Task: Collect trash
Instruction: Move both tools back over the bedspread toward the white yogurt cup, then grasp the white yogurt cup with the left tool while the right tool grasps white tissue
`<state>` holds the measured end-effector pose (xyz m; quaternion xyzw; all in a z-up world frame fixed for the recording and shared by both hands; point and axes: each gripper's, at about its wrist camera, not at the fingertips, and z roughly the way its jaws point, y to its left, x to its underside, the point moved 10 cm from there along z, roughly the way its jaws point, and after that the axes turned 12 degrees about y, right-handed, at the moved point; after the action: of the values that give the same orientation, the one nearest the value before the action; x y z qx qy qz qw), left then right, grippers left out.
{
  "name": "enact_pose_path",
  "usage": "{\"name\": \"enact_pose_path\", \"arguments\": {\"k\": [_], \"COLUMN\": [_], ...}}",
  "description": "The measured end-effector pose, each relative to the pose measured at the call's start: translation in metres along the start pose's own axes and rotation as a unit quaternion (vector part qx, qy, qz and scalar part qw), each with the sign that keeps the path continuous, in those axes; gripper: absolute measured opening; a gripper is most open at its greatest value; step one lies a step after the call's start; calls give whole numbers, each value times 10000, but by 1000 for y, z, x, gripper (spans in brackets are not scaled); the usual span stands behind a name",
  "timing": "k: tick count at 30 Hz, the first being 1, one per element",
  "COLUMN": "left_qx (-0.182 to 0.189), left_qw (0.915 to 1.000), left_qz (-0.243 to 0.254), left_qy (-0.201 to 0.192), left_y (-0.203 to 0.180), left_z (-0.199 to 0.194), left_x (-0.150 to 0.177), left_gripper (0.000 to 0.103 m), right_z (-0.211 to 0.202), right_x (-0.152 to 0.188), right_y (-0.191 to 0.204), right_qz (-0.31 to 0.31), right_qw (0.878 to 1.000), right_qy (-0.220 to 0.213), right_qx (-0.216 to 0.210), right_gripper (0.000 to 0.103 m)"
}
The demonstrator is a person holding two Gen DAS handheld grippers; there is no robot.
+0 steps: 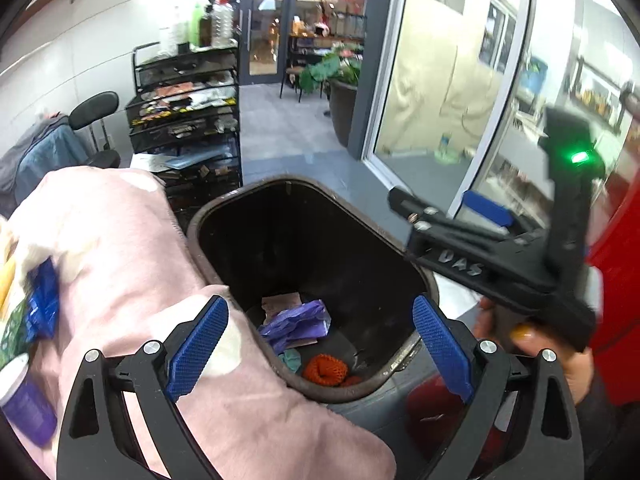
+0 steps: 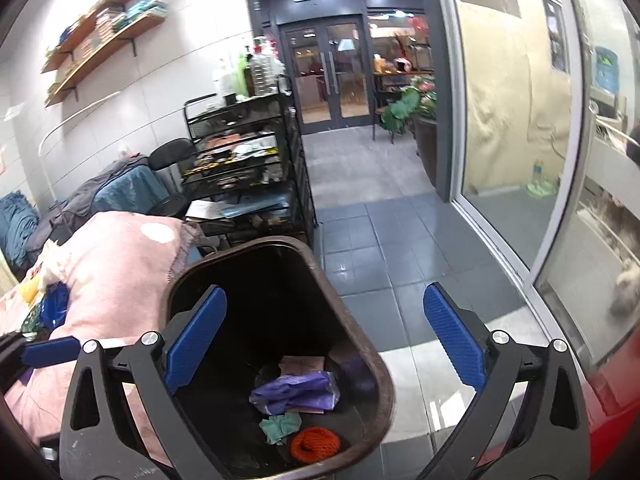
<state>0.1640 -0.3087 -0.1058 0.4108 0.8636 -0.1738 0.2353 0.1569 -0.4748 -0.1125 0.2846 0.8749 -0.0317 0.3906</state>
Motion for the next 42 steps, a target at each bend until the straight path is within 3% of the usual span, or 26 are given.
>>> {"name": "enact_pose_path", "arguments": {"k": [3, 9, 18, 25, 32, 36, 42], "left_qx": [-80, -721, -1347, -1552, -2071, -2121, -2083], "left_qw": [9996, 9932, 9830, 9713, 9521, 9508, 9565], "left_qz": [-168, -480, -951, -1682, -2248, -2252, -1911], "left_qy": [-234, -774, -802, -649, -124, 186, 716], "left_y": [9, 41, 95, 151, 215, 234, 244], "left_z": [-19, -56, -81, -99, -101, -92, -62], "left_x": [2, 20, 63, 106, 138, 141, 127], "left_gripper": [95, 98, 98, 98, 97, 97, 97], "right_z": [1, 0, -13, -21, -30, -33, -29], "right_x": [2, 6, 20, 36, 50, 56, 60], "right_y": [16, 54, 135, 196, 240, 254, 259], "right_qz": [-90, -281, -1029, -1611, -1994, -2102, -2130], "right_qw": [9998, 9969, 9847, 9682, 9537, 9487, 9467], "right_qy": [48, 229, 346, 500, 566, 623, 740], "right_qx": [-198, -700, -1361, -1849, -2179, -2279, -2300], "right_gripper": [97, 97, 97, 97, 97, 97, 97]}}
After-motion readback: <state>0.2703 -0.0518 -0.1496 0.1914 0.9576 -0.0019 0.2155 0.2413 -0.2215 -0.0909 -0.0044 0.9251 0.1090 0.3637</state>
